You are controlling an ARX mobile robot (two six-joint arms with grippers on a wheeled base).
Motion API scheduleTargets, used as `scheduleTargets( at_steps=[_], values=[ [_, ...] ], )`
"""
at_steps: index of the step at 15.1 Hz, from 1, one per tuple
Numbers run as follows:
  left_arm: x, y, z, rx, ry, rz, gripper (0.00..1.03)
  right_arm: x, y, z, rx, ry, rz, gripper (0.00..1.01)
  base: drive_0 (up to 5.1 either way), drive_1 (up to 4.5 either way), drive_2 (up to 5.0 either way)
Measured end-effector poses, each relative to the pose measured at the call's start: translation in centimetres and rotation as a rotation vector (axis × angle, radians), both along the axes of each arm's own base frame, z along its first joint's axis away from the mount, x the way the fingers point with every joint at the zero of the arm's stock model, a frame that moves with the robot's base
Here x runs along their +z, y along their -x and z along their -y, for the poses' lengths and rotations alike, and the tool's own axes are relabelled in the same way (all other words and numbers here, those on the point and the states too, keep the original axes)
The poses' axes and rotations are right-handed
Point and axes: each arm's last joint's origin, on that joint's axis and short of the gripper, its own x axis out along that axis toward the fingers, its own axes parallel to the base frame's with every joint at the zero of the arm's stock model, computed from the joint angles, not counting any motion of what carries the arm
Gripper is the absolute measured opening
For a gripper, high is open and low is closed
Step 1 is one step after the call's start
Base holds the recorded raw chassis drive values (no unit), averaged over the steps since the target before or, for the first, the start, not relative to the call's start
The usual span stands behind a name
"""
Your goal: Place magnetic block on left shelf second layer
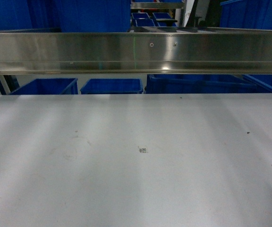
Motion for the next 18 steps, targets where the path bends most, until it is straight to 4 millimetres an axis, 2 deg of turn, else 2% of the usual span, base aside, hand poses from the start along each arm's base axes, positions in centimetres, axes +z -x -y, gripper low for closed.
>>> scheduleTargets(
  at_steps=[18],
  values=[
    [0.0, 0.0, 0.0, 0.001, 0.0, 0.0, 0.98, 0.03, -0.01, 0.15, -0.007, -0.002, 0.002, 0.39, -4.9, 2.45, 2.5]
  ],
)
